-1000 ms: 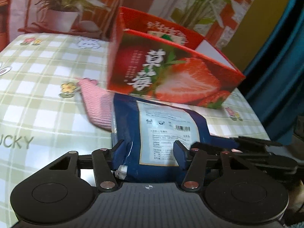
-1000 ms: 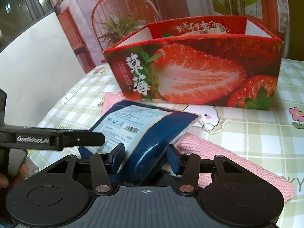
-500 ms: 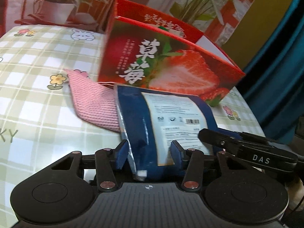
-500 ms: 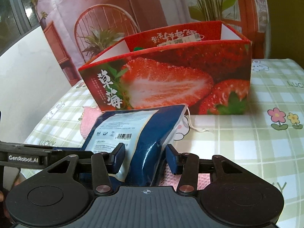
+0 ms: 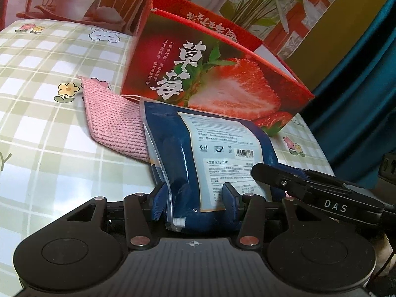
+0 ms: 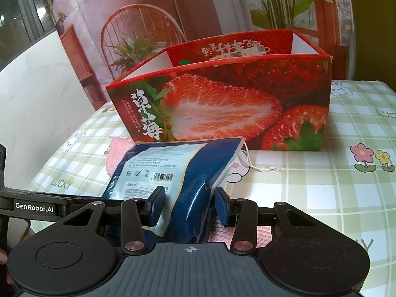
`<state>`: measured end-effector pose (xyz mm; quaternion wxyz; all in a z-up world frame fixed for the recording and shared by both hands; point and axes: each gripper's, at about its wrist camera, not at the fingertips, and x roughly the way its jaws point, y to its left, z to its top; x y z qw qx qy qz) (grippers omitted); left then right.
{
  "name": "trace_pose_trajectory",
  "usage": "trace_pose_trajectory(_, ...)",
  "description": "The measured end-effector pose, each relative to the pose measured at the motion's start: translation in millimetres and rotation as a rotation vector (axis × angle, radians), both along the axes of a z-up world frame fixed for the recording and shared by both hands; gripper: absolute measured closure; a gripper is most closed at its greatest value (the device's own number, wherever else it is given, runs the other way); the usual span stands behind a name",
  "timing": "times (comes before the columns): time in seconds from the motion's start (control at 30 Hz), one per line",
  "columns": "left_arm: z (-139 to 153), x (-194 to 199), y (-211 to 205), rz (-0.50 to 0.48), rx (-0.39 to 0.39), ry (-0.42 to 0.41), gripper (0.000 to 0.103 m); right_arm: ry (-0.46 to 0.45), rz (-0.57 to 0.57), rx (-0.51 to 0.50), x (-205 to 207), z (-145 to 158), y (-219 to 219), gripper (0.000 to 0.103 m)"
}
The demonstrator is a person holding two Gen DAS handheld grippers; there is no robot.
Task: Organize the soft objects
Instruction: 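Lift the navy pouch with both tools and carry it over the red box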
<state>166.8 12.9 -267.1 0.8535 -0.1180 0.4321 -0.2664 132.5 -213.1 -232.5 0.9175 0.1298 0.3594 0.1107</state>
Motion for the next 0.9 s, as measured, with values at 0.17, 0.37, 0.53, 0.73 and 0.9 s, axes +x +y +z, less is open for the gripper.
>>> trace_pose_trajectory(0.17, 1.3, -1.1, -0.9, -0.005, -0.006, -0.008, 0.053, -0.001, 0.003, -0.003, 0.2, 0.5, 0.7, 0.063)
trace_pose_trajectory(0.37, 14.8, -4.8, 1.6, -0.01, -0.019, -0.056, 0.053, -0.031, 0.018, 0.011, -2.9, 6.5, 0.9, 0.064)
trace_pose_trajectory(0.53, 36.5, -10.7, 2.9, -0.012, -0.025, -0.137, 0.053, -0.108, 0.035, 0.002, -5.5, 23.5, 0.3, 0.064)
trace_pose_trajectory(0.73, 70.5, -13.4, 1.2, -0.007, -0.038, -0.227, 0.053, -0.221, 0.068, -0.039, -6.0, 53.7, 1.2, 0.064)
trace_pose_trajectory(0.9, 96.4, -11.9, -5.0, -0.018, -0.056, -0.288, 0.053, -0.305, 0.072, -0.047, -4.0, 81.2, -2.9, 0.064)
